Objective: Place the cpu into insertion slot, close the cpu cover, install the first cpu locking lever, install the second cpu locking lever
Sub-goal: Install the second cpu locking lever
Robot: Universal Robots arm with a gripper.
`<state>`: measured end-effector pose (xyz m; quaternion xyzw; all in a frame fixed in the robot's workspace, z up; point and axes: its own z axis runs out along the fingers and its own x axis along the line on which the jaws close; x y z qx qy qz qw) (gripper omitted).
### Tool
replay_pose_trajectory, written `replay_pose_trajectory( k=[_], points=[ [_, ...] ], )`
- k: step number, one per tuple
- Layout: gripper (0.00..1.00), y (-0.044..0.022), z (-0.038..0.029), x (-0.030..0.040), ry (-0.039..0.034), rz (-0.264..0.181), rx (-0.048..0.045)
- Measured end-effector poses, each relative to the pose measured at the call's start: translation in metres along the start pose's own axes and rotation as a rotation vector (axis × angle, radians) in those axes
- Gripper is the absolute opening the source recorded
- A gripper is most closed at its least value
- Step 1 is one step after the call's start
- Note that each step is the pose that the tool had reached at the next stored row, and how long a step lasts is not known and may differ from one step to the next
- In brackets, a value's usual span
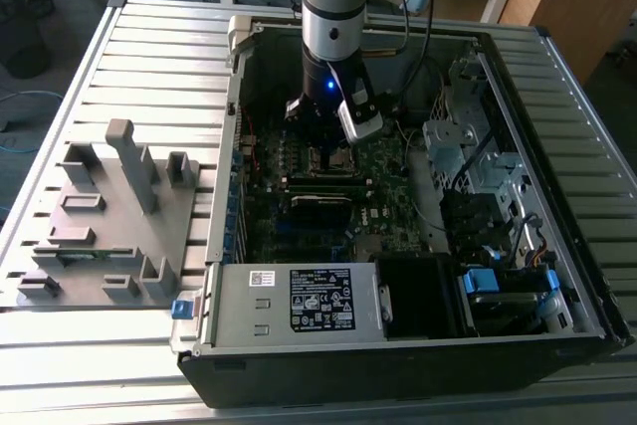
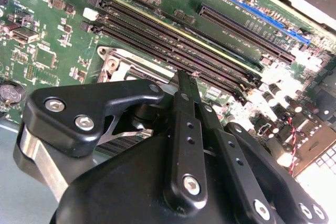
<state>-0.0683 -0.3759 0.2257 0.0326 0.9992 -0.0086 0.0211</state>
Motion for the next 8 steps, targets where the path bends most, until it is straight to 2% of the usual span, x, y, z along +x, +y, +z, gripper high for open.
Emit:
replay_pose_trajectory(
  k=[8],
  points=[
    [0.10, 0.0000, 0.0018, 0.0006, -0.0001, 0.000, 0.0002]
  ],
)
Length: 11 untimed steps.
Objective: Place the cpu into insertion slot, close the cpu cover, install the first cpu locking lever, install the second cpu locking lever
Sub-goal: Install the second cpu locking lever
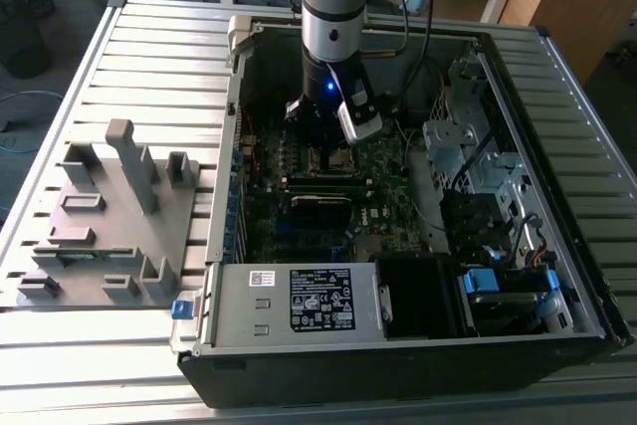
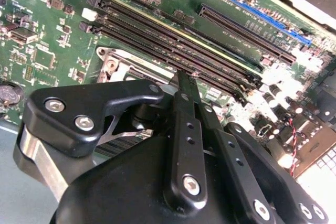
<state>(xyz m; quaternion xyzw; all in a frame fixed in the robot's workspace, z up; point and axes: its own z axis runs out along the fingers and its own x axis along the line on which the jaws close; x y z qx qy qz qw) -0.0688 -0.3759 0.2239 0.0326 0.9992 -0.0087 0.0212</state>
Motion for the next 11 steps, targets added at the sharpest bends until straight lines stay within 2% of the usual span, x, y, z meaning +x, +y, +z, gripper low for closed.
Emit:
replay_pose_trajectory(
  k=[7, 11],
  points=[
    [0.10, -0.0004, 0.0018, 0.0060, 0.0001, 0.000, 0.0000],
    [0.10, -0.0004, 0.0056, 0.0079, 0.0000, 0.000, -0.0001]
  ],
)
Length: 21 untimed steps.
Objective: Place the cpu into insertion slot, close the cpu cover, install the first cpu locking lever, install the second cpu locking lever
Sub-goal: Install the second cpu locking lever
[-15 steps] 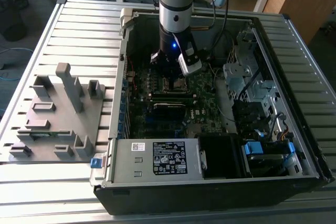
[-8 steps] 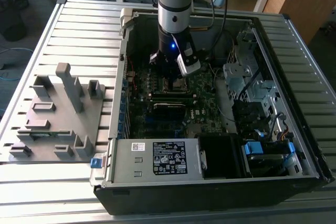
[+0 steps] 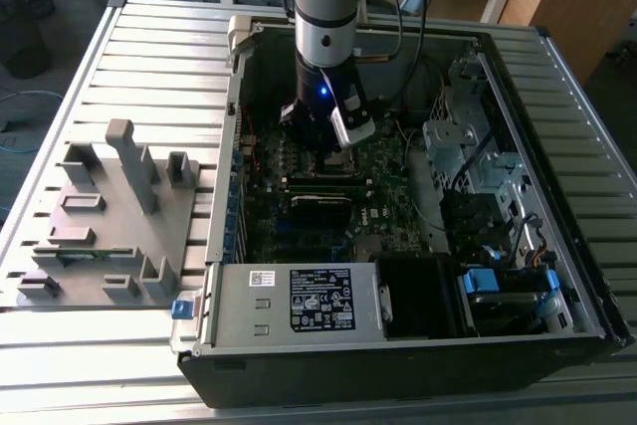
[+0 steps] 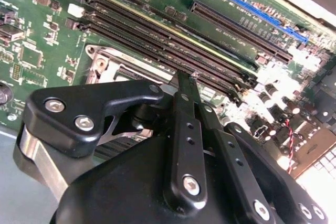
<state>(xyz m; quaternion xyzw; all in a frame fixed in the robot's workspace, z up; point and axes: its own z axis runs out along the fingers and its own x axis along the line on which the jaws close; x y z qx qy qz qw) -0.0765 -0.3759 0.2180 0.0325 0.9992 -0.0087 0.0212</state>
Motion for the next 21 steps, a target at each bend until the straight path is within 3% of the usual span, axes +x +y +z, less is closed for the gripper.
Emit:
replay_pose_trajectory(
  k=[5, 21],
  points=[
    [0.10, 0.0000, 0.0008, 0.0005, -0.0001, 0.000, 0.0000],
    [0.10, -0.0006, 0.0087, 0.0118, 0.0001, 0.000, 0.0002]
  ],
)
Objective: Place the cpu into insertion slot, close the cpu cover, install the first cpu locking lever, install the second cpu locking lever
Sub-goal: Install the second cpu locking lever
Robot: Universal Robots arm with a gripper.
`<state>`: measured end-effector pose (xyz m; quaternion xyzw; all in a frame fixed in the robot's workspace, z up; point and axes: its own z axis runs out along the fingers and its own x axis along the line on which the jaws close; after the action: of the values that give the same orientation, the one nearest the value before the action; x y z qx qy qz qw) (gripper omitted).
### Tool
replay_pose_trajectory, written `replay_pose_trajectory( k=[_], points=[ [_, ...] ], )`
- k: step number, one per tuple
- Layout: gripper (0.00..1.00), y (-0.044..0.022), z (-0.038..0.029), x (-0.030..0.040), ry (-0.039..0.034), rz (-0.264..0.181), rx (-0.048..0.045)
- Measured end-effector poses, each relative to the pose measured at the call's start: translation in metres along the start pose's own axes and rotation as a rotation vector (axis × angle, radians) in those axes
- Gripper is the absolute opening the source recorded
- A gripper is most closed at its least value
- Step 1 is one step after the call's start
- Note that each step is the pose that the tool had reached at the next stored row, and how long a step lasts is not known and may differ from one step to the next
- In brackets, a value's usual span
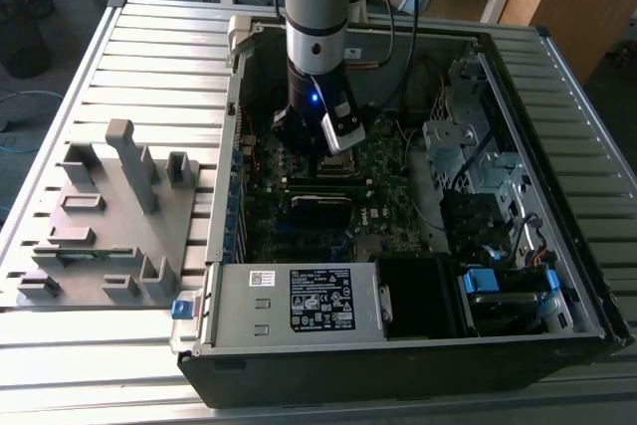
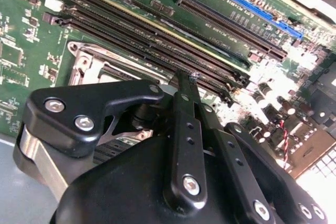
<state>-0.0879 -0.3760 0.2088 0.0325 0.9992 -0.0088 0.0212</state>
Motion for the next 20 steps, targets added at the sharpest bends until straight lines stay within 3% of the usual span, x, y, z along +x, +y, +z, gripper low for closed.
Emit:
replay_pose_trajectory(
  k=[7, 12, 20],
  points=[
    [0.10, -0.0001, 0.0017, 0.0017, 0.0001, 0.000, 0.0002],
    [0.10, 0.0000, 0.0023, 0.0021, 0.0005, 0.001, -0.0113],
    [0.10, -0.0002, 0.0050, 0.0045, 0.0010, 0.001, -0.0145]
  ],
)
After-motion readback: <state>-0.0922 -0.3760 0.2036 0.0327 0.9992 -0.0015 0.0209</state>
